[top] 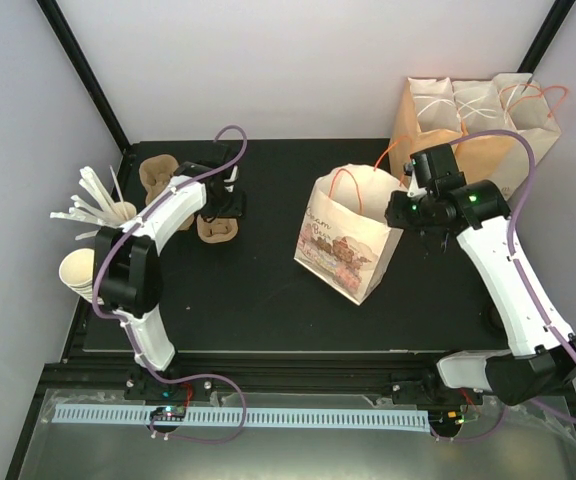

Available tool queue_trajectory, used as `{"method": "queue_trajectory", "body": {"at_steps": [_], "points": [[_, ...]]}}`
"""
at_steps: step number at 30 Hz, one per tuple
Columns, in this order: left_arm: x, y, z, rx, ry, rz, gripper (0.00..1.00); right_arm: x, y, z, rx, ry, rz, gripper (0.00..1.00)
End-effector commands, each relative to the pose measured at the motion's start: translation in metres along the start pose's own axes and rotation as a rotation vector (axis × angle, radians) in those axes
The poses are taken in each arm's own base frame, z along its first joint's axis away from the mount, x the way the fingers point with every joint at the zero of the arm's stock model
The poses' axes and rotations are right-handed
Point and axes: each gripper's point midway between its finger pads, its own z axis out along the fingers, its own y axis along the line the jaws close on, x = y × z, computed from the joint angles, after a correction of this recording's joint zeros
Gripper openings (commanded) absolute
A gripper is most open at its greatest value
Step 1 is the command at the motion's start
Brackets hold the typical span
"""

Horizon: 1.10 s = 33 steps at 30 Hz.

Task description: Pack the takeout coffee

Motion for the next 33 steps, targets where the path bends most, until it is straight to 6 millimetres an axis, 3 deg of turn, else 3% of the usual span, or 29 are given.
{"method": "queue_trajectory", "body": {"at_steps": [1,8,13,19,21,28,33], "points": [[-0.003,0.005,0.01,-0.003,0.026,-0.003,0.67,-0.009,-0.006,-0.007,0.03,-0.064,-0.031,0.55],[0.008,0.006,0.038,0.01,0.083,-0.015,0.64,-0.004,-0.017,-0.016,0.069,-0.094,-0.053,0.57],[0.015,0.003,0.057,0.021,0.129,-0.02,0.53,-0.008,-0.026,-0.033,0.109,-0.146,-0.057,0.58],[0.022,0.003,0.064,0.025,0.153,-0.019,0.37,-0.01,-0.022,-0.049,0.09,-0.175,-0.067,0.59],[0.025,0.003,0.063,0.025,0.164,-0.017,0.29,-0.011,-0.021,-0.053,0.081,-0.184,-0.071,0.59],[0.02,0.006,0.032,0.028,0.109,-0.008,0.27,-0.011,-0.009,-0.065,0.014,-0.197,-0.106,0.62],[0.022,0.002,0.017,0.062,0.094,-0.004,0.12,-0.008,-0.005,-0.063,-0.013,-0.185,-0.11,0.62]]}}
